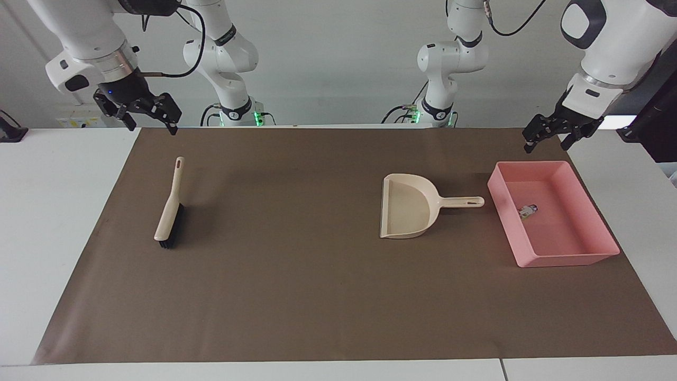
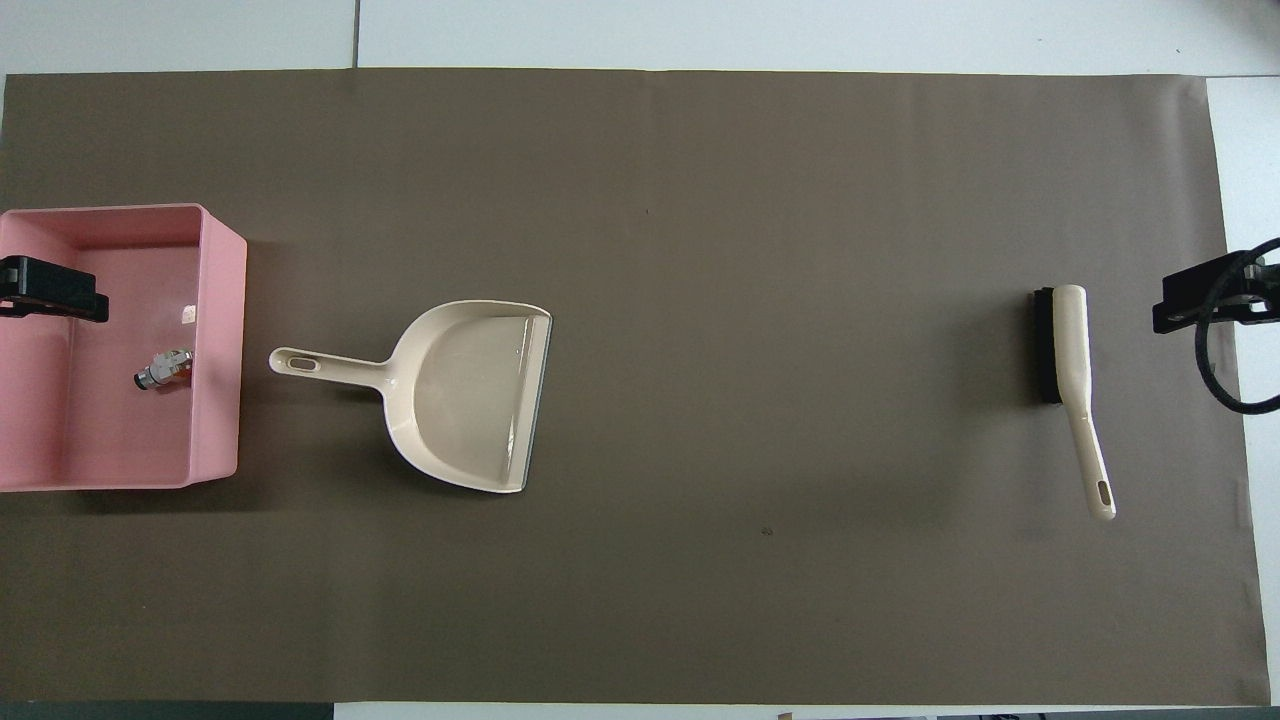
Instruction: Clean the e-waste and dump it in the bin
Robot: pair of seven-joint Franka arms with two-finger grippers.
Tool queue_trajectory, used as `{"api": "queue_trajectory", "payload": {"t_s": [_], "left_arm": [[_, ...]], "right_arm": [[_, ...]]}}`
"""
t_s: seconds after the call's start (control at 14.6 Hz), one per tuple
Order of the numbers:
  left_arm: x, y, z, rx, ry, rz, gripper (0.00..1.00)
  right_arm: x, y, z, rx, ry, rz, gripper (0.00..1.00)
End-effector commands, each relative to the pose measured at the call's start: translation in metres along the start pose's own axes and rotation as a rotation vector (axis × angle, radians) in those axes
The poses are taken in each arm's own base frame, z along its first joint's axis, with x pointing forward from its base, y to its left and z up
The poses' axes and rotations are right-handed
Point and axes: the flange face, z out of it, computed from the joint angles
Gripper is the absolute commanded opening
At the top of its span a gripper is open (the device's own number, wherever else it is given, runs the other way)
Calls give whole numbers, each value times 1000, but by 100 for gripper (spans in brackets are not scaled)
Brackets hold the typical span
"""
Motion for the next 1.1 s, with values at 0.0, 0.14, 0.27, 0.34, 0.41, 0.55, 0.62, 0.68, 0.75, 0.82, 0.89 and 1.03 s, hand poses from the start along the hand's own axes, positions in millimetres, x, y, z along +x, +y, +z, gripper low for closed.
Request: {"api": "queue_trajectory", "payload": {"t_s": [0.0, 0.14, 0.27, 0.34, 0.41, 0.55, 0.62, 0.68, 0.75, 0.82, 0.89, 1.03], "left_arm": [[-6, 2, 0, -15, -3, 0, 98], [-7, 4, 0, -15, -6, 2, 98], [-7, 6, 0, -15, -14, 2, 99], [-9, 6, 1, -16, -24, -4, 99], [-10, 6, 1, -16, -29, -4, 99], [-9, 0, 1, -16, -17, -6, 99], [-9, 0, 4, -16, -21, -4, 99], [-8, 2, 5, -16, -15, -1, 99], [-10, 2, 5, -16, -9, 0, 99], [-11, 1, 8, -16, -9, 0, 98], [-10, 1, 7, -15, -5, -1, 99], [-10, 5, 7, -15, -1, 8, 99]], "right_arm": [[-3, 3, 1, 4, -3, -18, 100], [-3, 3, 1, 4, -3, -18, 100], [-3, 3, 1, 4, -3, -18, 100], [-3, 3, 1, 4, -3, -18, 100], [-3, 3, 1, 4, -3, -18, 100], [-3, 3, 1, 4, -3, -18, 100], [-3, 3, 1, 4, -3, -18, 100], [-3, 3, 1, 4, -3, -18, 100], [-3, 3, 1, 4, -3, -18, 100], [-3, 3, 1, 4, -3, -18, 100], [-3, 3, 1, 4, -3, -18, 100], [-3, 3, 1, 4, -3, -18, 100]]}}
